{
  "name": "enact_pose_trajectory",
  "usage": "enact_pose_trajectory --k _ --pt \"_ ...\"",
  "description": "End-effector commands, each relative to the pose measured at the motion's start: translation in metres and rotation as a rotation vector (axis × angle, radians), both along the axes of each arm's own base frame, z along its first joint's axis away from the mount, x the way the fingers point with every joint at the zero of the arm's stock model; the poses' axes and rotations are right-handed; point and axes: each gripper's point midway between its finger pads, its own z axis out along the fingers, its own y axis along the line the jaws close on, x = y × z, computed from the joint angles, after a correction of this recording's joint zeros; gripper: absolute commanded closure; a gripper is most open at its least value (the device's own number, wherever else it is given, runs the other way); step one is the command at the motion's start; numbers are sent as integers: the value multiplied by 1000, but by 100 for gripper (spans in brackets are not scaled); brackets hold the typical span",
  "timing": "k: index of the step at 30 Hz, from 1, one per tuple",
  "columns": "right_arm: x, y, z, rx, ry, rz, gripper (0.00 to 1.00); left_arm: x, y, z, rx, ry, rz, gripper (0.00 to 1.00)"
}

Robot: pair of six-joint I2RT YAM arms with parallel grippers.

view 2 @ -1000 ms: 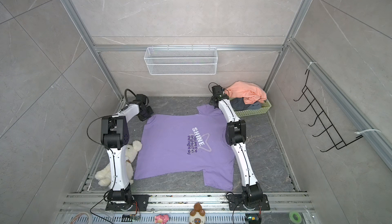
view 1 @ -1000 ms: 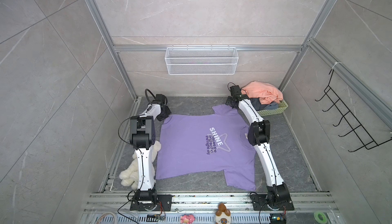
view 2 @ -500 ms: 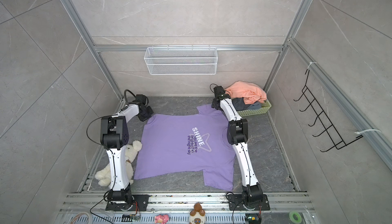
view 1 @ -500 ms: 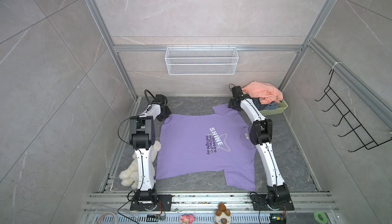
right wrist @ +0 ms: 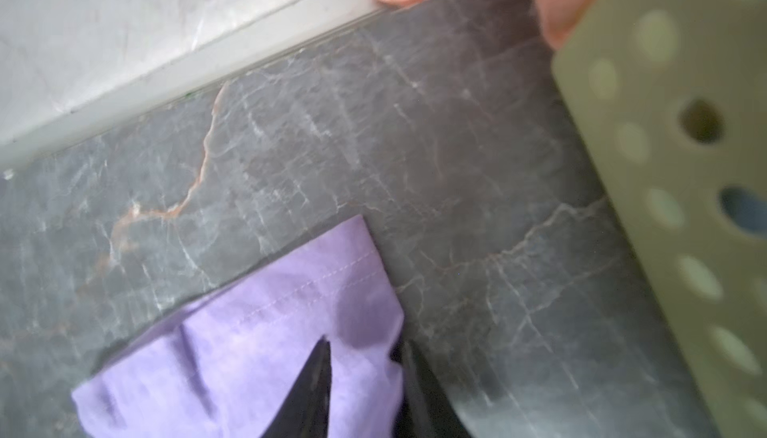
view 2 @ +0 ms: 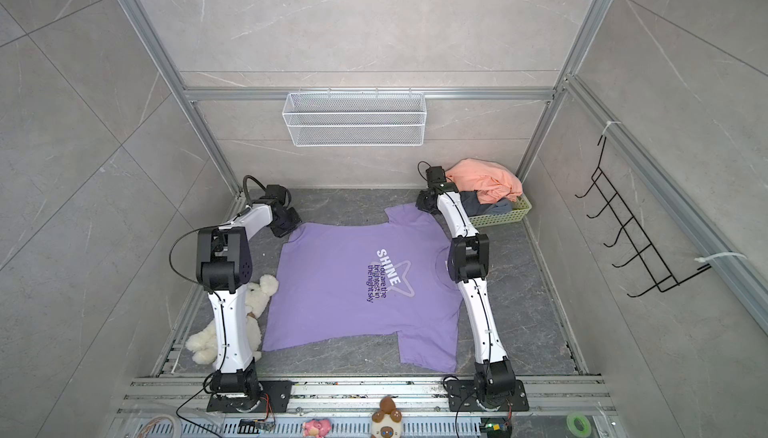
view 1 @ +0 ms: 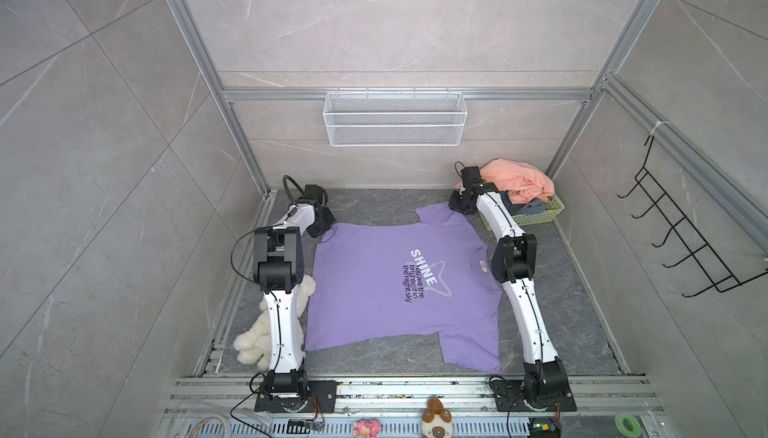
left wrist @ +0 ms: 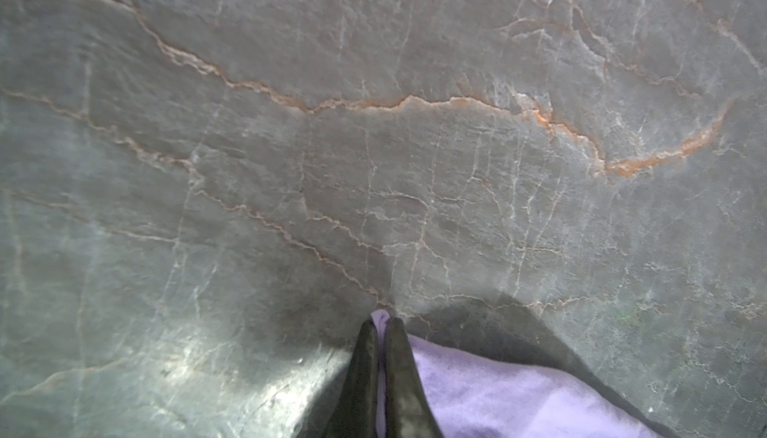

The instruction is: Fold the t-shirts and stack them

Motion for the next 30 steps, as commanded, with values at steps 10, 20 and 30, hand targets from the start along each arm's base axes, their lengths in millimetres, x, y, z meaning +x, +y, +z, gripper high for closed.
enact_pose_trajectory --k 10,20,30 --pt "-6 -12 43 -121 -49 43 100 -12 -7 7 -66 21 22 100" --pt "-25 -22 77 -190 -55 94 100 -15 7 57 21 -121 -22 100" --pt "-59 -32 84 -214 -51 98 100 -35 12 76 85 -172 -80 100"
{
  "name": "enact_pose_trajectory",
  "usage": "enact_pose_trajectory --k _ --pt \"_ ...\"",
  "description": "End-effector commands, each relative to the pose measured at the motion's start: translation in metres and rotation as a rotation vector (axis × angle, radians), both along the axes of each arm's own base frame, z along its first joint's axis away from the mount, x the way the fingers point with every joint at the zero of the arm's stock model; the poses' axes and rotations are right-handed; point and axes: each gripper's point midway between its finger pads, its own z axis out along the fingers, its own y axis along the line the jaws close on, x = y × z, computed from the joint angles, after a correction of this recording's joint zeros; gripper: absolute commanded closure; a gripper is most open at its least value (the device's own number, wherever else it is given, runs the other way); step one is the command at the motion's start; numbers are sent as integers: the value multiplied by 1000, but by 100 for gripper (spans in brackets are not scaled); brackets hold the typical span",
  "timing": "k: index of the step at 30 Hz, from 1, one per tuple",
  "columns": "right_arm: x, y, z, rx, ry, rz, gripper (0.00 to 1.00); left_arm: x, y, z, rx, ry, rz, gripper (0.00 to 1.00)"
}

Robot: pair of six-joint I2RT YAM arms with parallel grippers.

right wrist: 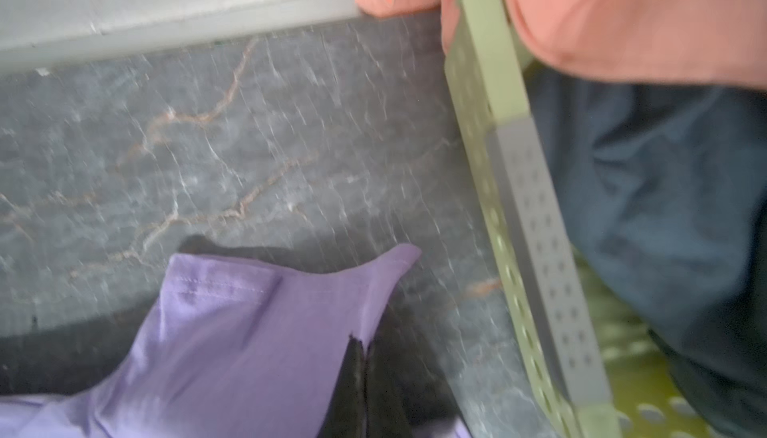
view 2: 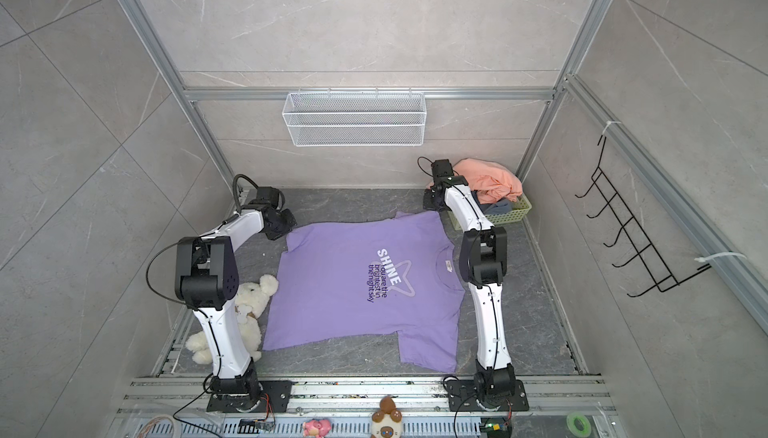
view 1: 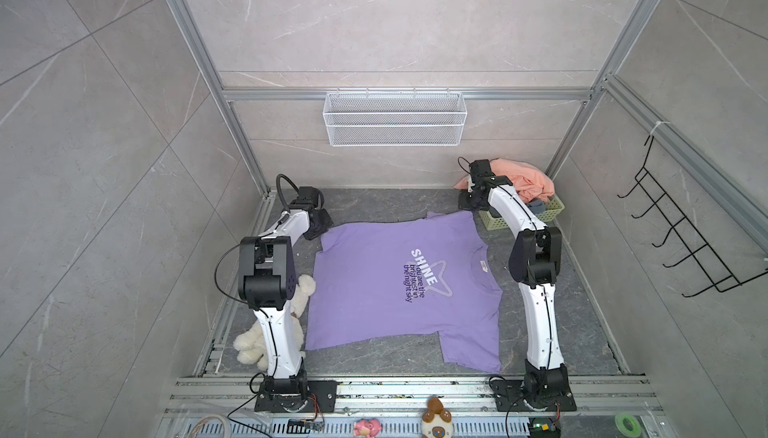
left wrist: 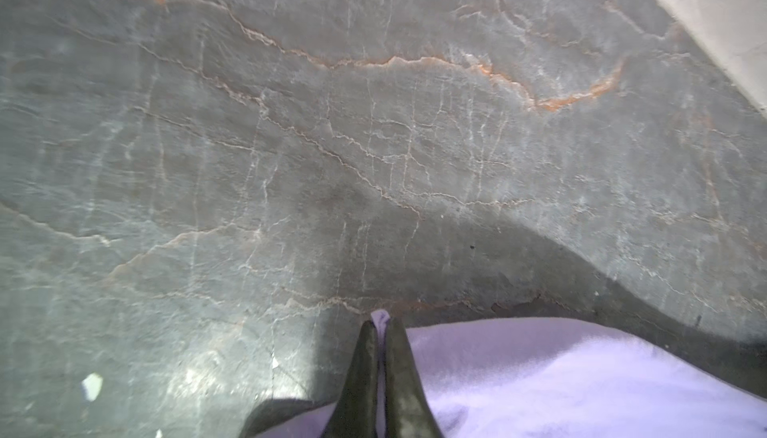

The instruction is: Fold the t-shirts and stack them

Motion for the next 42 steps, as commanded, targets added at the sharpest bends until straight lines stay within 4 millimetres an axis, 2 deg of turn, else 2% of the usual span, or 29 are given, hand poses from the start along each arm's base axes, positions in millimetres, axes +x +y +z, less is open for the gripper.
enact_pose_trajectory --k 1,5,12,20,32,42 --pt "-4 -5 24 -22 -63 3 100 1 6 29 43 -82 -28 100" --pt "-17 -8 30 -26 -75 2 100 -6 9 41 81 -105 -57 100" --pt "-38 -14 20 -36 -42 -7 100 -14 17 54 209 -105 -163 100" --pt "-45 -13 12 -19 -25 -19 100 -9 8 44 203 -82 -241 100" --pt "-73 -16 6 -2 -1 -39 100 -48 5 15 182 0 -226 100" --pt "-96 -18 -24 4 60 -72 100 -66 12 4 188 37 -181 100"
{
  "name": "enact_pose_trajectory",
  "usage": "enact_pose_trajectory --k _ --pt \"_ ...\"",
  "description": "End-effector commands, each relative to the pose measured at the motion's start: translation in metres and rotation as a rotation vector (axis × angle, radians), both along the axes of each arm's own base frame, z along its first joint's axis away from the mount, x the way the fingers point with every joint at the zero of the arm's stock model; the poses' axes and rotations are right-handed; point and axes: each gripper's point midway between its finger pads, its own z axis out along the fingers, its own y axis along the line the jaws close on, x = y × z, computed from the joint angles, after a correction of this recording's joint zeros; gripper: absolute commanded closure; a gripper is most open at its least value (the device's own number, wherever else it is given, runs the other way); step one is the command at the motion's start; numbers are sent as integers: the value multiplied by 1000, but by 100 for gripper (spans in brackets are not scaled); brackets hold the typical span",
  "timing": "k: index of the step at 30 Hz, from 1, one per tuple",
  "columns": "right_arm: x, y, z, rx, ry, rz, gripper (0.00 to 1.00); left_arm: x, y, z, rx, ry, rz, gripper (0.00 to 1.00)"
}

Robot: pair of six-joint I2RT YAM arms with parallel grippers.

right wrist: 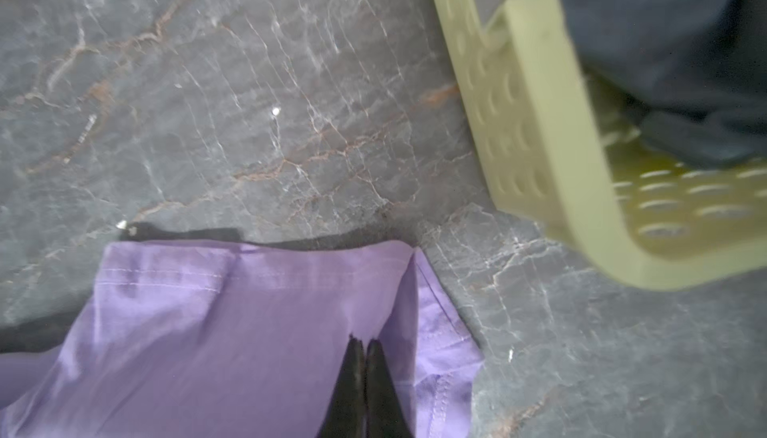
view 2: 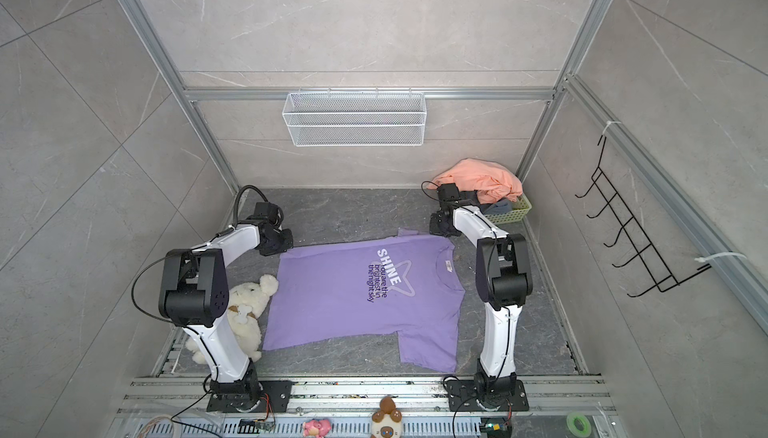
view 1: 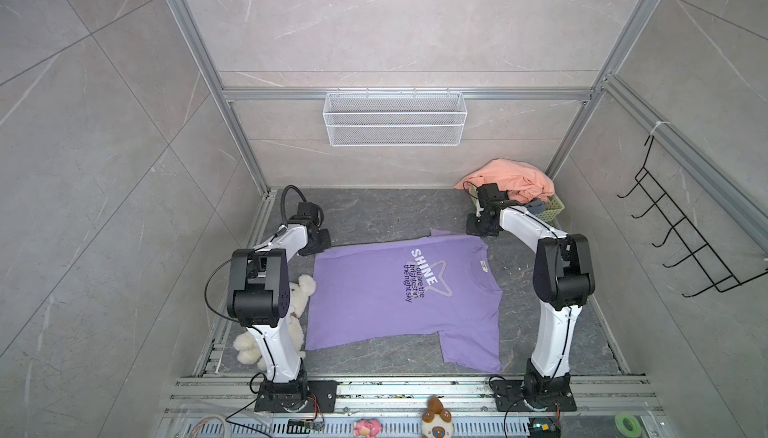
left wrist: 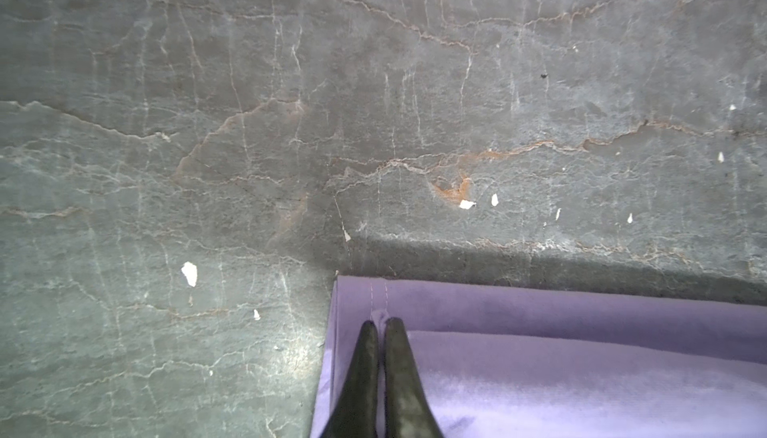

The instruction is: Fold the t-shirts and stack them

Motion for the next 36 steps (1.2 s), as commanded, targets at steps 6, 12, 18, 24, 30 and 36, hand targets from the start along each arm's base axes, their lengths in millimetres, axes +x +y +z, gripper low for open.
enact_pose_trajectory --k 6,12,18,24,30,36 --pt "-14 -6 -5 -8 7 -43 100 -13 6 15 10 -29 60 100" --pt "-21 -10 -2 -20 2 -52 100 -18 8 17 11 -34 82 100" --pt "-24 -11 -6 -19 14 -62 100 -18 7 14 4 -28 92 100" --pt "-29 -12 5 -17 -6 -70 100 -18 8 22 7 -46 100 100" --pt "-35 -14 5 -28 11 -73 100 -24 14 33 33 -64 112 100" --pt "-45 -16 3 -34 32 -71 100 -35 15 29 39 -40 124 100"
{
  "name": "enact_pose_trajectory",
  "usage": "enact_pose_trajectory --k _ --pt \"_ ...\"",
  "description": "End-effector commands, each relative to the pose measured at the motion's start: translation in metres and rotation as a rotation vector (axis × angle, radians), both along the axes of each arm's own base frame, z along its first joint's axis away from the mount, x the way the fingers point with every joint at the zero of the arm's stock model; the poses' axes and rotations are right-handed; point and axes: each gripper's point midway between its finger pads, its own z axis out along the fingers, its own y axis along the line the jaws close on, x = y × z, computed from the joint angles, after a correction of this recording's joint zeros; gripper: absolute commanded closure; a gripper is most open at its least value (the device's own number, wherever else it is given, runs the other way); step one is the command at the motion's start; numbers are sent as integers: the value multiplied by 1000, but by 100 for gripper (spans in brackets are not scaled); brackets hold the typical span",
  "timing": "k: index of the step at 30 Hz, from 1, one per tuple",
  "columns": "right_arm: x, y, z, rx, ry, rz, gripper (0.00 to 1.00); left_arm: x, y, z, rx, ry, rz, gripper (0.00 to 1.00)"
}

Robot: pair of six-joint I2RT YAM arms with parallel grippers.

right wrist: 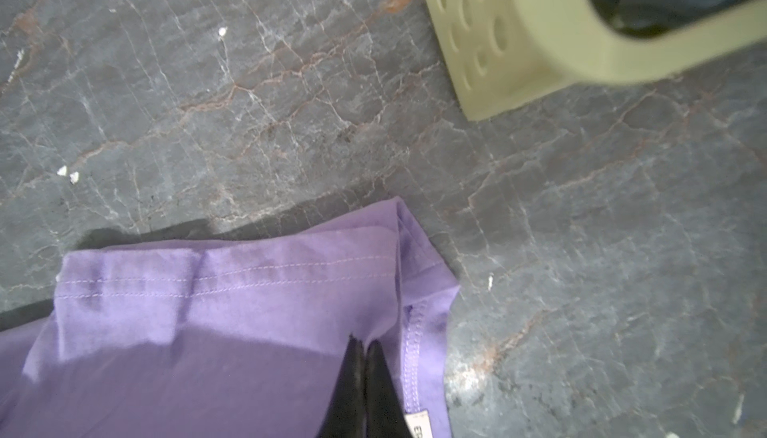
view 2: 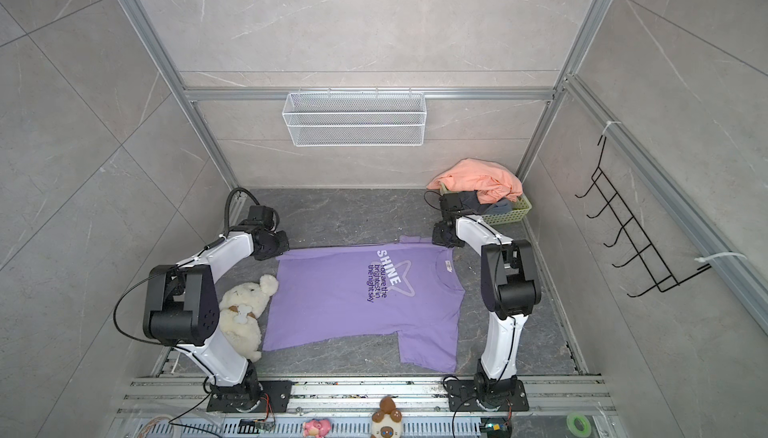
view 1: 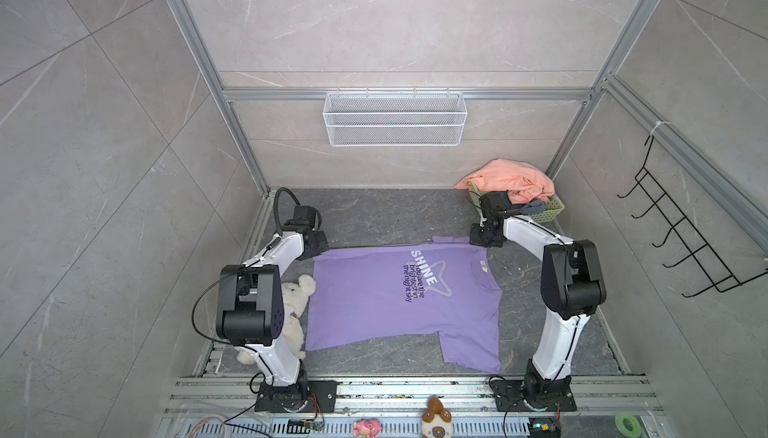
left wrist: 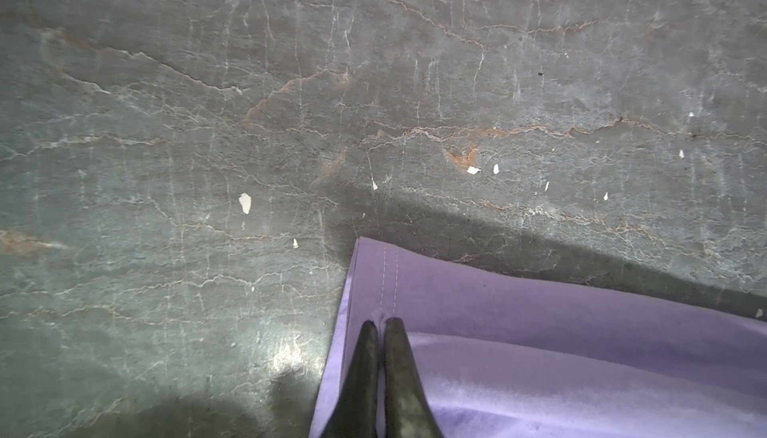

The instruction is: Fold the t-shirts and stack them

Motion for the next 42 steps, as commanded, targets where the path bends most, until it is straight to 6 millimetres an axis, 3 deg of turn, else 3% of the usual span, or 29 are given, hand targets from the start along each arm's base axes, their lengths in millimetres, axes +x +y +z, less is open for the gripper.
enact_pose_trajectory --k 1,12,20,30,42 --pt "-13 -8 7 -27 13 -28 100 -11 8 2 32 10 42 100" --pt "-19 -5 -18 -15 60 -25 100 -26 3 -26 26 75 65 100" --pt "-36 -6 -31 1 92 -51 100 -33 6 -34 33 98 97 100" --pt "-38 -8 -32 -7 95 -63 100 -39 7 -42 23 121 132 100" --pt "-33 -11 -8 -23 44 -57 100 -38 10 -14 45 53 110 100"
